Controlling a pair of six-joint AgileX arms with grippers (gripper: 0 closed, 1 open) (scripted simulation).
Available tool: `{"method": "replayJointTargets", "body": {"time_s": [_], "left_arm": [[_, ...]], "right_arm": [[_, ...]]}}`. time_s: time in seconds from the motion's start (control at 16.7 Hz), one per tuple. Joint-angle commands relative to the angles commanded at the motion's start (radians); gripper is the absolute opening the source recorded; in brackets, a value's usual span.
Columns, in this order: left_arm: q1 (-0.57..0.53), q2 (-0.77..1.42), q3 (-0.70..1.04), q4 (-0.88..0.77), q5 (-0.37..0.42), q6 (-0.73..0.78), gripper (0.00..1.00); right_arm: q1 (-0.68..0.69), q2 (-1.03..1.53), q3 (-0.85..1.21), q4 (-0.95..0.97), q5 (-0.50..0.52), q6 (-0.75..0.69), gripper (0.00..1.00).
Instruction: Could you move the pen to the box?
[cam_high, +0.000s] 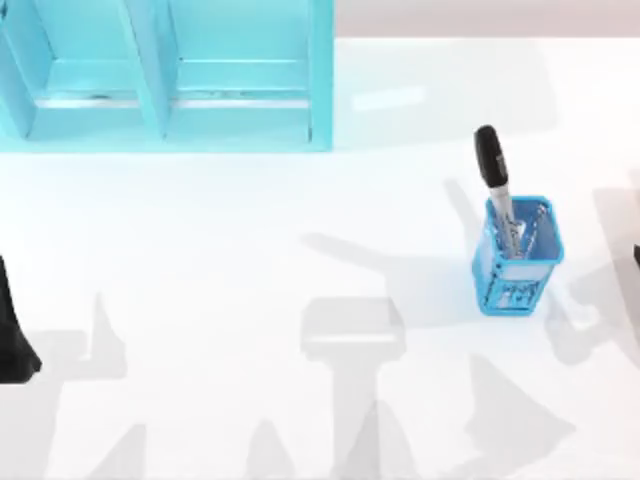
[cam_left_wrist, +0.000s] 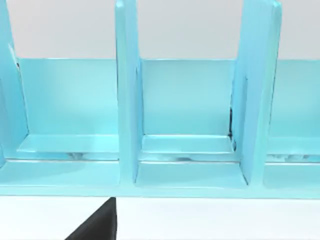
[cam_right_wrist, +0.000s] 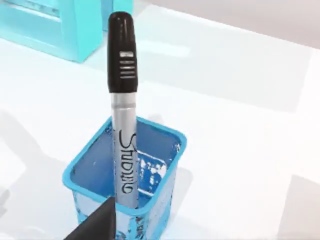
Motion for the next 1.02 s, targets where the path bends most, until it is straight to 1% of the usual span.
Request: {"method": "replayJointTargets", "body": {"time_s": [0.3,0.54,0.72,1.02], "left_arm": [[0.0,0.0,0.0,0.0,0.0,0.0,1.0],[0.0,0.0,0.0,0.0,0.0,0.0,1.0],[0.0,0.0,0.0,0.0,0.0,0.0,1.0],[0.0,0.0,0.0,0.0,0.0,0.0,1.0]], "right_arm": [[-0.012,0.468,0.215,-0.015,-0.228,-0.115,1.0],[-0.022,0.721,0.339,-0.031,-0.356,-0.194,1.0],[-0.026,0.813,0.386,-0.04,-0.402,-0.228,1.0],[-0.022,0.822,0.389,-0.041,-0.406,-0.231,1.0]]}}
